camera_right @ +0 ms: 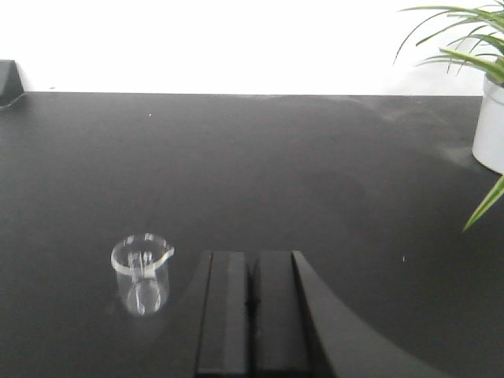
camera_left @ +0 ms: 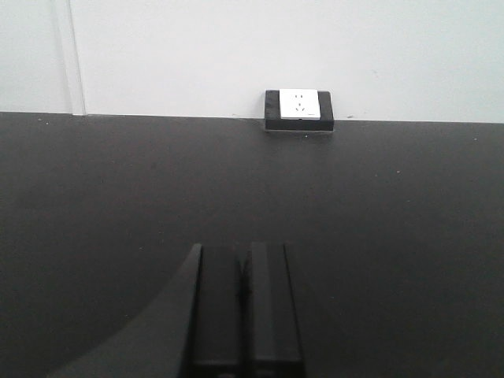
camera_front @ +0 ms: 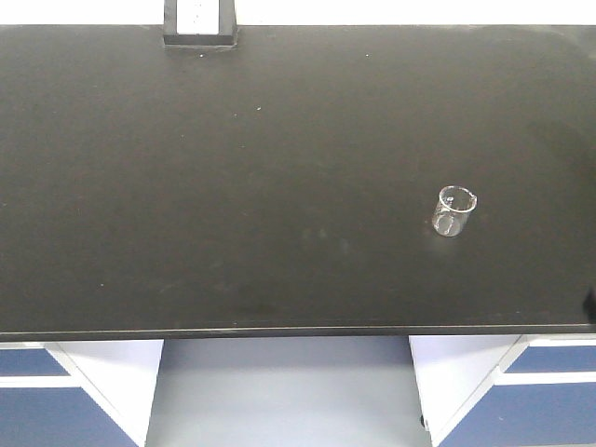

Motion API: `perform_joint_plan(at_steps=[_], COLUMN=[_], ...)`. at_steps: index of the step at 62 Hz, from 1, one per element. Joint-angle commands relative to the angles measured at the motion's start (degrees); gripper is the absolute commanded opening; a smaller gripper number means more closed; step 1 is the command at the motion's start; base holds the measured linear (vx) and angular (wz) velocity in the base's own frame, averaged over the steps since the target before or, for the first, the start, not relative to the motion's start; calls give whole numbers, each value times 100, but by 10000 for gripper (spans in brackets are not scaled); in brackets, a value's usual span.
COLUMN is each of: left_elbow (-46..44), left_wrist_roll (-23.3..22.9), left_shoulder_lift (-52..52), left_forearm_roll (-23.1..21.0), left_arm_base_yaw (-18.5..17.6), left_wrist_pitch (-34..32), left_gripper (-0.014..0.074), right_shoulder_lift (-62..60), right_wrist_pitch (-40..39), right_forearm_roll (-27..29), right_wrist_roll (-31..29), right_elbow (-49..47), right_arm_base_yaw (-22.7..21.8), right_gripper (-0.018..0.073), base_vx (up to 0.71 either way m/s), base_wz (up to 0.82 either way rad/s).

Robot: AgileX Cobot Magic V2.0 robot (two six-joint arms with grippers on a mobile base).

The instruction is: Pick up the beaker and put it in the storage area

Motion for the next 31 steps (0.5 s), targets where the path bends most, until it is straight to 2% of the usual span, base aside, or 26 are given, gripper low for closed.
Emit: perform_joint_plan(at_steps=[1,6,13,15,20,31], left_elbow=[125,125,125,125,125,125], left_wrist_roll=[-33,-33,-33,-33,-33,-33], left_shoulder_lift=[-99,-99,-99,-99,-93,-101], left_forearm_roll=[-32,-32,-32,-32,-32,-32], left_arm_base_yaw=[-43,-43,-43,-43,-43,-43], left_wrist_pitch=[-496,-496,-496,-496,-496,-484], left_gripper=[-8,-8,-8,-8,-8,-8], right_shoulder_lift=[-562,-1168,-1997,-2246,-2395,-2375], right_wrist_pitch=[-378,-378,-311,-41,53,49], right_forearm_roll=[842,1648,2414,2536,2606,2619], right_wrist_roll=[-888,-1550,-2305,-2536,-2927,-2980], right_elbow=[324,795,1182,1165,1157,1167], right_arm_base_yaw=[-11,-11,-11,-11,-11,-11], right_gripper=[-8,-8,-8,-8,-8,-8], base_vx=[0,0,0,0,0,0], base_wz=[0,0,0,0,0,0])
